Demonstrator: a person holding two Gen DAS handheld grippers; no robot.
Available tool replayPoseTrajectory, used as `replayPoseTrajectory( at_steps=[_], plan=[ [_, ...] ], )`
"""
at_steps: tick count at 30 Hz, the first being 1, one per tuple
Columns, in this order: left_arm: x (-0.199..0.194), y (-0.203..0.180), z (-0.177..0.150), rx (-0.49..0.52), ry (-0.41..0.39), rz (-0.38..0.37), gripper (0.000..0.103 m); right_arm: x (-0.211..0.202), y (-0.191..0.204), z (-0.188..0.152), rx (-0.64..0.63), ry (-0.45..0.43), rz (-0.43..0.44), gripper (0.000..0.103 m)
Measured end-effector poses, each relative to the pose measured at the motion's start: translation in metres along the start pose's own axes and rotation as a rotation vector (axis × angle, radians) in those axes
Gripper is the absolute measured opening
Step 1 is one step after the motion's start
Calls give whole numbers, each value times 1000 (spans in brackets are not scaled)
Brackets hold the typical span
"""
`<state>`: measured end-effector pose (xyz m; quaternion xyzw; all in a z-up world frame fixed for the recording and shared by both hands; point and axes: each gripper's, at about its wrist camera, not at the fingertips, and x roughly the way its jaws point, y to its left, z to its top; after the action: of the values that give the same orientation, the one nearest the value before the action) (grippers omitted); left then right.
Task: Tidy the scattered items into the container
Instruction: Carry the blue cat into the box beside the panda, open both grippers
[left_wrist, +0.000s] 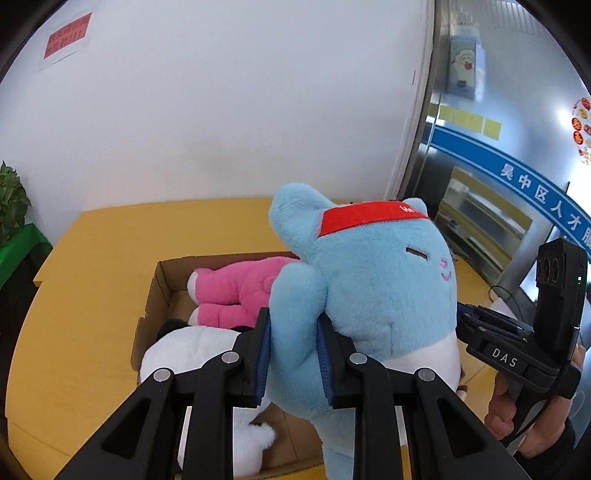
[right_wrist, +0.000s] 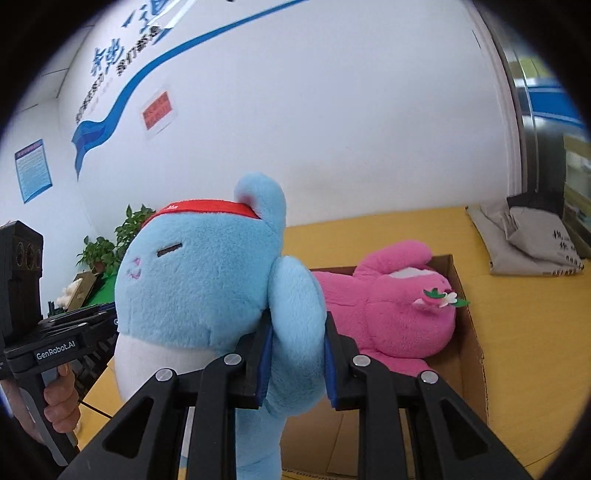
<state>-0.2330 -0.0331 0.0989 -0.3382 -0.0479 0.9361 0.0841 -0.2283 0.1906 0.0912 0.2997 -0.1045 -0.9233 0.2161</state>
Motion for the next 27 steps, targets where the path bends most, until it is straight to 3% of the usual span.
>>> replayPoseTrajectory(
  at_steps=[3, 5, 6, 8, 11, 14, 17, 18, 20, 21, 22, 27],
  plan=[
    [72, 3, -17, -14, 157, 47, 24, 61, -33, -18, 83, 137, -11, 22],
    [110, 8, -41, -41, 268, 36, 24, 104, -48, -44, 118, 282, -62, 22],
    [116, 4, -51, -14, 271, 26, 23, 118, -54, -57, 124, 344, -87, 22],
    [114, -15, -60, 94, 235, 90, 23, 127, -58, -67, 129, 400, -129, 23],
    [116, -21, -62, 111, 245, 126, 23, 125, -50, -64, 42, 409, -189, 27],
    [111, -23, -61, 119, 226, 147, 26, 123, -52, -69, 51, 407, -224, 35],
    [90, -29, -63, 147, 183, 173, 32, 111, -48, -70, 17, 368, -282, 53],
    [80, -30, -63, 144, 170, 173, 39, 103, -45, -70, 6, 346, -295, 59],
    [56, -33, -63, 133, 121, 164, 69, 86, -40, -68, -6, 307, -288, 64],
    [42, -36, -63, 128, 86, 164, 89, 75, -36, -66, -9, 287, -272, 71],
    [26, -39, -64, 122, 47, 166, 96, 63, -32, -64, -13, 265, -254, 76],
    [-41, -51, -70, 126, -41, 190, 96, 9, 2, -59, -98, 173, -258, 79]
  ],
)
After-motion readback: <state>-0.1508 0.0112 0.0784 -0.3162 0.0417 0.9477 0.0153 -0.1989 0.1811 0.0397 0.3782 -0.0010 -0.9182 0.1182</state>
